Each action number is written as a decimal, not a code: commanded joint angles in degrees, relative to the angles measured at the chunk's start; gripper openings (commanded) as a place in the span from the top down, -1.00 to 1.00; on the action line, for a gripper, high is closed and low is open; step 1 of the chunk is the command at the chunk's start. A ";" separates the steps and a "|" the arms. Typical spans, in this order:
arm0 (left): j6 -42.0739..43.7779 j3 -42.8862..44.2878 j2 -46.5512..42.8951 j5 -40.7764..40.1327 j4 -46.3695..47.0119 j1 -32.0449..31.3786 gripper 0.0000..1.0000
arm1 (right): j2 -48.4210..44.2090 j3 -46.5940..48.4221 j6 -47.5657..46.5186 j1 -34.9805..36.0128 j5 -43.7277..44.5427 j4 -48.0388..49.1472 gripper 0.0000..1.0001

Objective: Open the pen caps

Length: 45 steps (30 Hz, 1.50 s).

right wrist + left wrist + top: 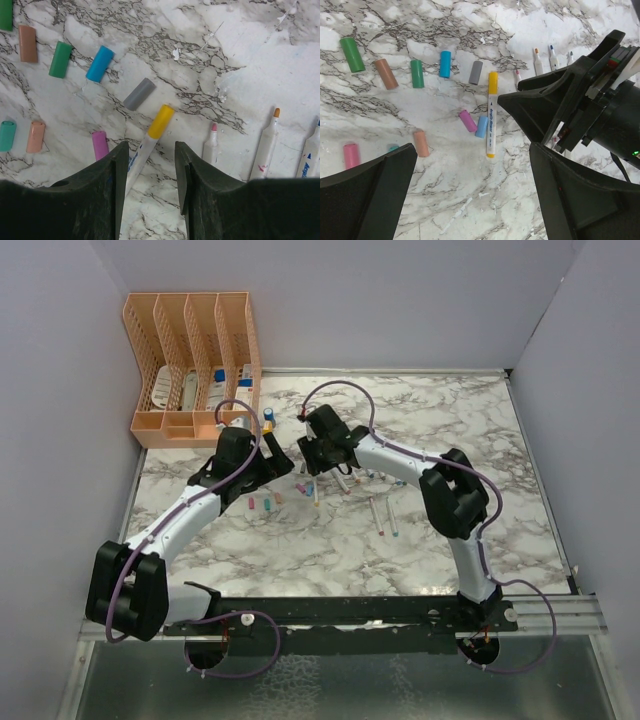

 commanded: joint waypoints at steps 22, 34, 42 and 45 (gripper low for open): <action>-0.35 -1.68 -2.13 2.26 1.55 1.62 -0.98 | 4.19 -0.07 0.76 1.23 -2.69 -1.08 0.31; -0.59 -1.79 -2.13 2.47 1.68 1.67 -0.98 | 4.63 -1.63 1.56 1.25 -1.79 -2.34 0.33; -1.01 -1.66 -1.80 2.78 2.26 1.71 -0.98 | 3.62 -4.20 2.13 1.24 -0.46 -2.75 0.36; -1.22 -1.54 -1.48 2.99 2.62 1.67 -0.98 | 2.85 -5.79 2.09 1.20 -0.15 -2.98 0.38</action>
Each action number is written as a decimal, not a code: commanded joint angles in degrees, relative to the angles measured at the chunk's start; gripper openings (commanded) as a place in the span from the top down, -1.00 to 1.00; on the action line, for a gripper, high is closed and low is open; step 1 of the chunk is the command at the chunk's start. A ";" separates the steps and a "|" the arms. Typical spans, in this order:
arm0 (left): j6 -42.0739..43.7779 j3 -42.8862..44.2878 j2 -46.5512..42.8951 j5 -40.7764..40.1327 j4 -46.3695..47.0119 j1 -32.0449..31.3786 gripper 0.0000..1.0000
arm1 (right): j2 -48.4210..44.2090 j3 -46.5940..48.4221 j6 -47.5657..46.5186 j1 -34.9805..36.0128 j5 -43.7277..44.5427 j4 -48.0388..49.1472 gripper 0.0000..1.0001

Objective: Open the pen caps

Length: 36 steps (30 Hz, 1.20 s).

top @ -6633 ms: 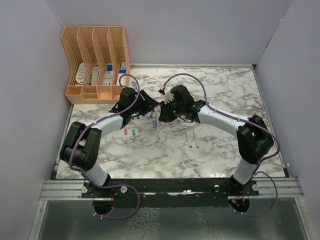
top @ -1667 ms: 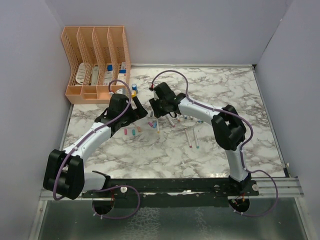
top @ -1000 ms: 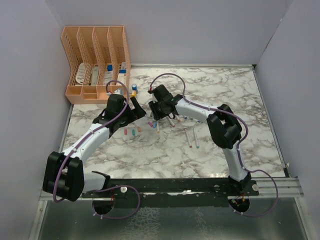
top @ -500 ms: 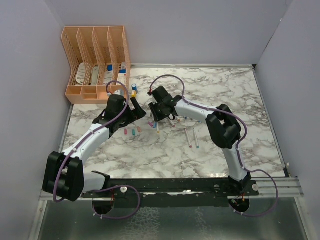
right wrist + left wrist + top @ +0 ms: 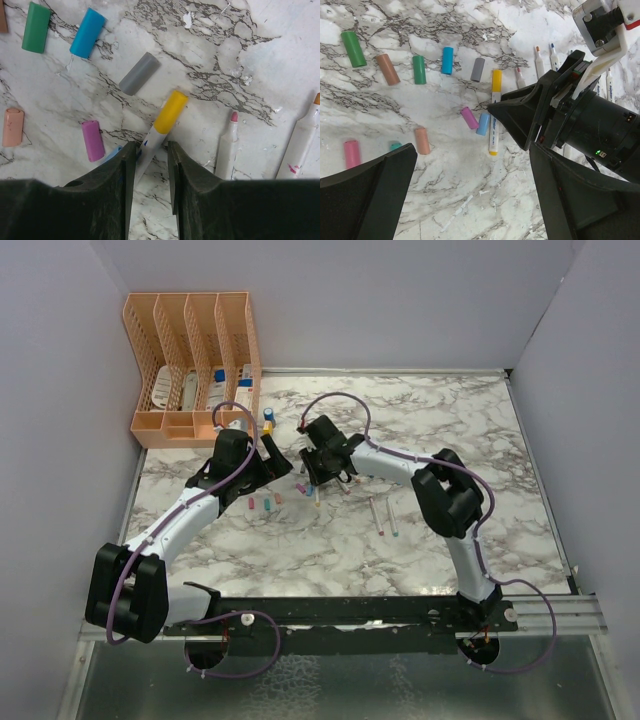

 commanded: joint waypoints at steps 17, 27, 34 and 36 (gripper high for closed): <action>-2.05 -0.07 1.90 2.93 4.72 0.35 -0.98 | -6.34 -15.79 0.70 0.53 -0.42 -3.14 0.43; -3.50 0.11 4.14 5.01 6.09 0.27 -0.98 | -8.50 -17.00 0.93 0.53 -1.87 0.00 0.97; -8.79 -1.69 5.84 9.62 12.38 0.16 -0.98 | -16.51 -19.48 2.72 0.49 -2.27 6.90 0.97; -9.90 -1.65 6.54 10.76 14.31 0.01 -0.95 | -18.22 -19.45 2.84 0.51 -2.43 7.67 0.97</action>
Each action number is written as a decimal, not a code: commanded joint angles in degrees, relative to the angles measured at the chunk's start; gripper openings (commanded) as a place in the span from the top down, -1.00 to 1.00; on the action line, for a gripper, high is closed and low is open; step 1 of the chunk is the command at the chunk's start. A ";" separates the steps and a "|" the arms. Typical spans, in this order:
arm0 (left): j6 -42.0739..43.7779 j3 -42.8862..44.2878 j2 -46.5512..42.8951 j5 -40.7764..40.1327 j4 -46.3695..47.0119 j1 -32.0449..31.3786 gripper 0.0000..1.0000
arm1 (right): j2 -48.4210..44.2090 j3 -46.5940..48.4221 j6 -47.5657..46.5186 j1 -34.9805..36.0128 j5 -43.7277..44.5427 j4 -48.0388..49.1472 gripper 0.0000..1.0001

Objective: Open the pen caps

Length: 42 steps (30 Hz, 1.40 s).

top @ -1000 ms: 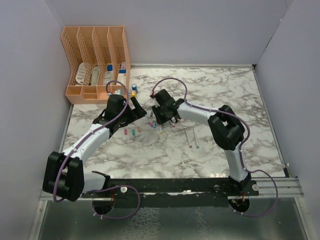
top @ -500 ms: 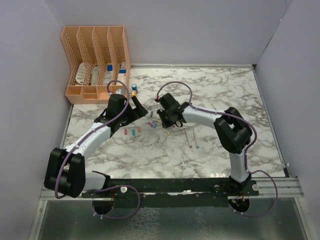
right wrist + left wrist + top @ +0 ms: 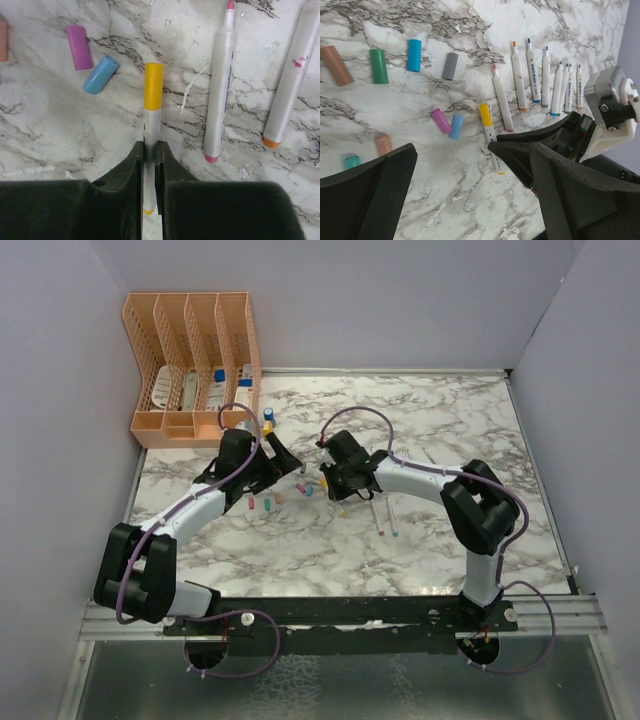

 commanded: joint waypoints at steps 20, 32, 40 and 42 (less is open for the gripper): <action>-9.12 1.42 8.78 7.44 15.80 -3.49 -0.57 | -12.08 -2.95 0.63 0.55 -15.47 9.86 0.97; -9.90 1.46 8.77 7.57 16.97 -3.71 0.03 | -12.74 -4.21 0.43 0.55 -18.23 11.05 0.97; -10.10 1.10 8.68 7.82 16.97 -4.14 0.22 | -13.40 -4.13 0.92 0.55 -18.56 12.18 0.98; -10.08 1.02 8.64 7.79 17.08 -4.30 0.32 | -13.34 -3.99 0.99 0.55 -18.67 12.22 0.97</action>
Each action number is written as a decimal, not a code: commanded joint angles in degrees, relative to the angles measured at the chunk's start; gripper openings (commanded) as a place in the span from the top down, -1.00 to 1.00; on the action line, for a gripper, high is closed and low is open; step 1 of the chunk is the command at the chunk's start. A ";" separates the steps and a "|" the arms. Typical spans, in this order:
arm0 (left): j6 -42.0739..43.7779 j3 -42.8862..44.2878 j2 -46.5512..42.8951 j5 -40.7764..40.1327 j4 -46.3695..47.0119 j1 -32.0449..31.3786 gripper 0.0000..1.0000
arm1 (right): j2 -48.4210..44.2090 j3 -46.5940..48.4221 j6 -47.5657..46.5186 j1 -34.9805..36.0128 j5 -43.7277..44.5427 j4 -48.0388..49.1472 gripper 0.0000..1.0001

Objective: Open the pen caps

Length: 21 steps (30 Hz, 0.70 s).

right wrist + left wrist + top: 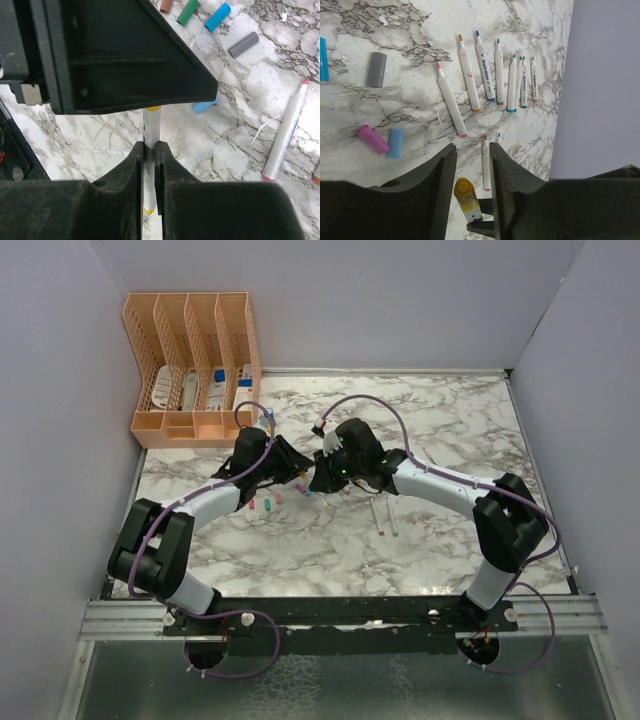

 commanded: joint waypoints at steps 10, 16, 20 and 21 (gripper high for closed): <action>-0.29 0.84 0.16 1.68 1.87 -0.73 0.98 | -2.18 0.07 0.58 0.52 -1.93 2.72 0.97; -0.48 0.60 -0.18 1.79 2.19 -0.78 1.00 | -2.23 0.28 0.89 0.49 -0.77 2.66 0.11; -0.57 1.17 -0.47 2.16 2.40 -0.89 1.00 | -1.50 0.56 1.33 0.53 -0.73 2.87 -0.15; -0.60 1.30 -0.55 2.21 2.44 -1.04 1.00 | -1.33 0.61 1.47 0.53 -0.78 2.99 -0.15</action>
